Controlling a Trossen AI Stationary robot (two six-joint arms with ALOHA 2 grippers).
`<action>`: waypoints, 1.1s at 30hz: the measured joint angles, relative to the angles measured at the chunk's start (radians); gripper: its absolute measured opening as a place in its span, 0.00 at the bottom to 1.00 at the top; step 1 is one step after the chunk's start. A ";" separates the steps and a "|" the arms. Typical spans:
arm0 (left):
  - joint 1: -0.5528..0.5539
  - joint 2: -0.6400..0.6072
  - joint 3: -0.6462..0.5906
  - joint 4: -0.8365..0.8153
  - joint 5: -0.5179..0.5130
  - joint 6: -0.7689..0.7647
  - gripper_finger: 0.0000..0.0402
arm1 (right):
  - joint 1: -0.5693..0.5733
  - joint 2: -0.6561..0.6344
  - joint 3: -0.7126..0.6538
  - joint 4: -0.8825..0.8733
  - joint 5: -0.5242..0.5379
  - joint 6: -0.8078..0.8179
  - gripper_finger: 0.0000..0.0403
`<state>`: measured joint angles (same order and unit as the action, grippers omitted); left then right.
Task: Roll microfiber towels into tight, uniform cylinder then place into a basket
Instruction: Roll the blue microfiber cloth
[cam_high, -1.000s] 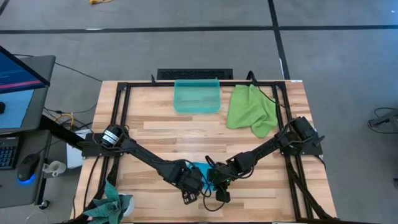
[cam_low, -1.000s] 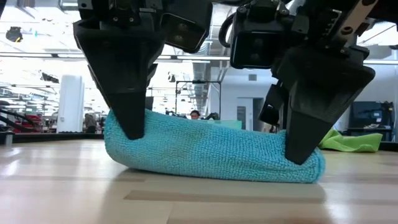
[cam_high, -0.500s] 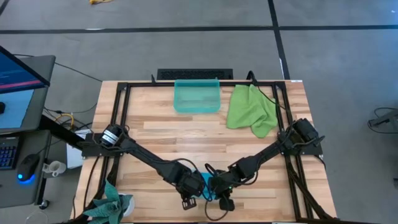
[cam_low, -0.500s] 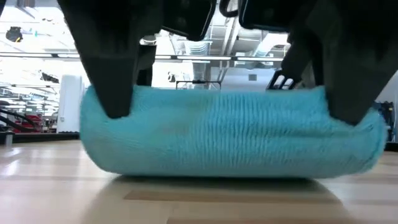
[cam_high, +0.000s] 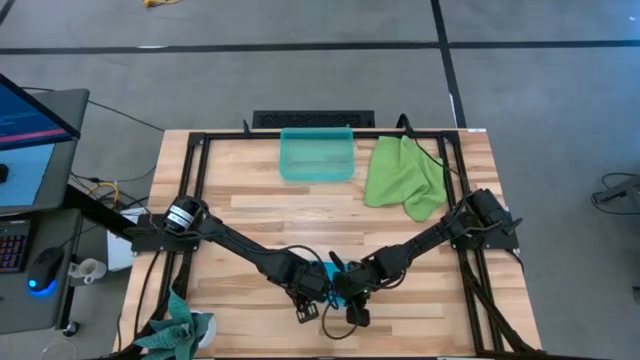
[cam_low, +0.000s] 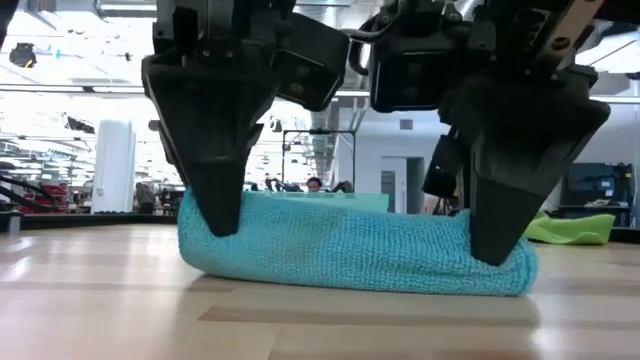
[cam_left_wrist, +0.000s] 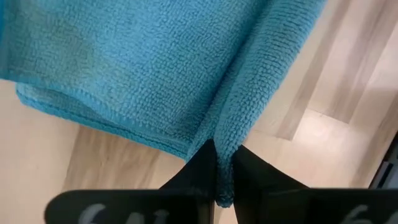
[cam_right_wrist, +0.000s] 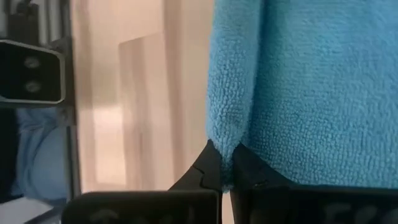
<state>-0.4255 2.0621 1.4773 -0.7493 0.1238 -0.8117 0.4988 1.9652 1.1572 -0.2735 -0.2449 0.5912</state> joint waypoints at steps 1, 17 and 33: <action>0.000 0.000 -0.004 0.005 0.001 0.003 0.05 | 0.001 0.000 0.000 0.004 -0.018 -0.011 0.05; -0.019 0.000 -0.010 0.132 0.190 0.017 0.05 | 0.035 -0.001 0.001 0.032 -0.093 -0.037 0.06; 0.016 0.002 -0.010 0.095 0.186 -0.012 0.04 | -0.006 0.035 0.002 0.039 -0.118 0.049 0.04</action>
<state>-0.4097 2.0640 1.4673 -0.6543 0.3103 -0.8234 0.4927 2.0006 1.1587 -0.2342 -0.3625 0.6404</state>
